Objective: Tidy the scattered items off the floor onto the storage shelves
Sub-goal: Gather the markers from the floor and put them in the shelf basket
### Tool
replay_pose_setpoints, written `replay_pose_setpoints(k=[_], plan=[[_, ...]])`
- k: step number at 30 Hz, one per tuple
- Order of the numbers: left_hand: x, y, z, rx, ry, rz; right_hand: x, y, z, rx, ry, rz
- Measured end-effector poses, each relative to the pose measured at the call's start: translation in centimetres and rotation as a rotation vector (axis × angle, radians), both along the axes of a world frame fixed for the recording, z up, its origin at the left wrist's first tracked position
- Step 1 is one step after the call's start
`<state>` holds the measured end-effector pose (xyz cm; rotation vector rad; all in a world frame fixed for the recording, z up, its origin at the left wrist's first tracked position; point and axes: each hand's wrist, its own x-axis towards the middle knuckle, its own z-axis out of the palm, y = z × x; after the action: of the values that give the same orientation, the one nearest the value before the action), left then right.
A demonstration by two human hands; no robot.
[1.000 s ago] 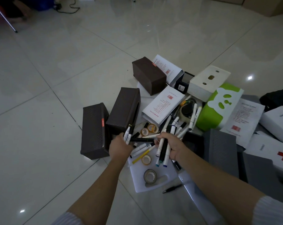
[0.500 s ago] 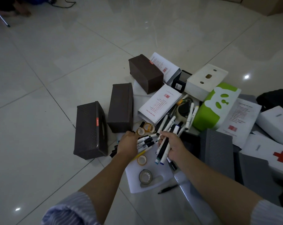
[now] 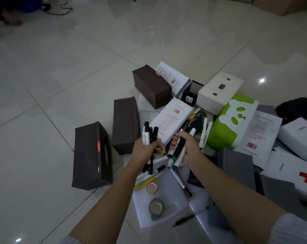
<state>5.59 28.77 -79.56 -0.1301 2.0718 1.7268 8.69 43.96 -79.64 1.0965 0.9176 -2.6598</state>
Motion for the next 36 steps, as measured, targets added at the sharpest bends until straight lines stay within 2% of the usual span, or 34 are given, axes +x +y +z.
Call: replay_pose_setpoints(k=[2, 7, 11, 15, 17, 22, 26, 31, 36], plan=[[-1.0, 1.4, 1.4, 0.142, -0.160, 0.013, -1.4, 1.0, 0.8, 0.013, 0.005, 0.013], [-3.9, 3.5, 5.6, 0.248, -0.382, -0.024, -3.6, 2.8, 4.6, 0.103, -0.010, 0.035], [-4.5, 4.6, 11.2, 0.313, -0.445, -0.056, -3.5, 3.4, 10.0, 0.109, -0.062, -0.032], [-3.5, 5.8, 18.9, 0.264, -0.434, -0.063, -2.1, 4.0, 17.2, 0.151, -0.108, -0.065], [-2.9, 6.3, 23.4, 0.227, -0.442, -0.097, -1.3, 4.3, 21.8, 0.185, -0.142, -0.144], [-1.0, 7.6, 37.1, 0.364, -0.516, -0.123, 1.0, 4.7, 35.7, 0.333, -0.170, -0.242], [-0.1, 9.2, 49.2, 0.351, -0.412, -0.226, 2.7, 5.6, 49.0, 0.449, -0.163, -0.249], [0.6, 11.5, 64.0, 0.456, -0.331, -0.320, 5.6, 8.2, 64.8, 0.495, -0.131, -0.257], [3.0, 13.9, 75.7, 0.437, -0.249, -0.478, 9.9, 10.1, 77.3, 0.510, -0.089, -0.311]])
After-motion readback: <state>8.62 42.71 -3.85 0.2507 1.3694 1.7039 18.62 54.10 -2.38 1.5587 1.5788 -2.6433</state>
